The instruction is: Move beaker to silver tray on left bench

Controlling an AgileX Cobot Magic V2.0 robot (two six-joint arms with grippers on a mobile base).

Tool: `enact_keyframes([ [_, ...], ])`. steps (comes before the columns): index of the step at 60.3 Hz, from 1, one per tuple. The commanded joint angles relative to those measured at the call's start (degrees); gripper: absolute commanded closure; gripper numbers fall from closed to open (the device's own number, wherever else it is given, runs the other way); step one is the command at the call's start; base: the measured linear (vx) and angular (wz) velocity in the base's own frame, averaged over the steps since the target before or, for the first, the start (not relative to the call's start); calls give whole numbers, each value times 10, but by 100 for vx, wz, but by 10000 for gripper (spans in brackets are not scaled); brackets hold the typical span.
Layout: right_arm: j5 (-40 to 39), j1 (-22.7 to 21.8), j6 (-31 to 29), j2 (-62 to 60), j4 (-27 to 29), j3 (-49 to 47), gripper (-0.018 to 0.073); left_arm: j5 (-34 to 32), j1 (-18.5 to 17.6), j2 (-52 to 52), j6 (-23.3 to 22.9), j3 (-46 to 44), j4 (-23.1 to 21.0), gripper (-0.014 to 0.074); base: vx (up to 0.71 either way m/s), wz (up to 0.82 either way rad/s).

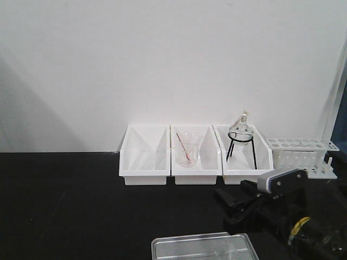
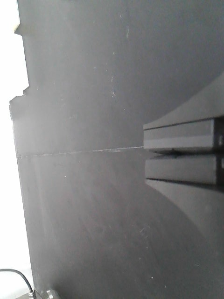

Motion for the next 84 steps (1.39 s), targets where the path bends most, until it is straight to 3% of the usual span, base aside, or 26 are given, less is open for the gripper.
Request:
enact_keyframes([
  [1,85,-2,62,-111,-14,-12,328,-43,-3,-4,-1,11,-2,595,0,0],
  [7,261,-2,144,-230,-67,-12,577,-43,-3,-4,-1,11,-2,595,0,0],
  [15,507,-2,184,-377,-90,-11,574,-43,-3,-4,-1,11,-2,595,0,0],
  [20,576,-2,171,-459,-89,-1,573,-43,-3,-4,-1,11,-2,595,0,0],
  [41,579,-2,157,-643,-81,80,571,-43,-3,-4,-1,11,-2,595,0,0],
  [68,581,-2,157,-675,-86,82,571,-43,-3,-4,-1,11,-2,595,0,0],
  [72,582,-2,154,-671,-49,82,571,-43,-3,-4,-1,11,-2,595,0,0],
  [76,582,-2,141,-671,22,82,571,-43,-3,-4,-1,11,-2,595,0,0],
  [84,587,-2,2,-671,141,87,571,-43,-3,-4,-1,11,-2,595,0,0],
])
